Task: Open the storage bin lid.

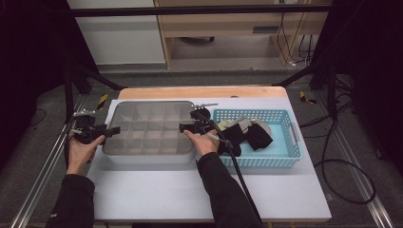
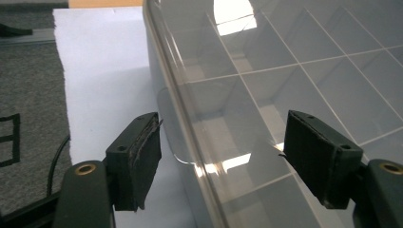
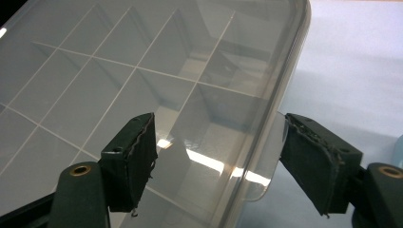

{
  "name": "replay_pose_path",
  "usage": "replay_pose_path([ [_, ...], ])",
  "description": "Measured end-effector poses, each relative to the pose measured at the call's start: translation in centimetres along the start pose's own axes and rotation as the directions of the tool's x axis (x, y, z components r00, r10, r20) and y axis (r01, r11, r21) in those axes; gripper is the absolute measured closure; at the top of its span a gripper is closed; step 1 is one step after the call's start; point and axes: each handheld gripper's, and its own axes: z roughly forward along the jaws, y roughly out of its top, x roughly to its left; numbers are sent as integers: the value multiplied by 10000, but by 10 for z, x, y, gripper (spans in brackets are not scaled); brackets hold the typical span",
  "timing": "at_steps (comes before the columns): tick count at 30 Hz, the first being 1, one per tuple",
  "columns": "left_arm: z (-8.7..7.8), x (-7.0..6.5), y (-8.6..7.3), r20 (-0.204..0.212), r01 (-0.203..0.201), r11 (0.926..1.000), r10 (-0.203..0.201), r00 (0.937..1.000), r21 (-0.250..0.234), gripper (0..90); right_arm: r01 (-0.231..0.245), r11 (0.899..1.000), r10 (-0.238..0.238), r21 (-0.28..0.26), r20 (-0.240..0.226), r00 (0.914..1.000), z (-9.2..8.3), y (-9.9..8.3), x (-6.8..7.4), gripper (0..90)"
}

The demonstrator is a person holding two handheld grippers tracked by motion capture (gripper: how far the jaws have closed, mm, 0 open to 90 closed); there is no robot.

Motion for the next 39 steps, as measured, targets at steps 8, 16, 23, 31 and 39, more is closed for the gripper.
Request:
replay_pose_path([
  [8,0,2,-2,384,344,9990,-354,9986,274,247,-340,9989,353,325,-415,9985,1,1,-4,275],
  [16,3,-1,2,388,442,9974,-464,9982,566,209,-499,9980,523,384,-647,9965,2,1,-6,282],
  [23,1,1,1,418,537,9978,-554,9976,400,232,-742,9967,766,335,-770,9941,-2,3,-11,362],
  [31,-11,0,1,299,582,9976,-572,9979,-363,333,-617,9981,607,-89,-900,9941,-9,5,-11,400],
  [39,-28,0,1,206,743,9915,-725,9972,-1069,426,-647,9956,561,-671,-1229,9908,-21,7,-7,433],
])
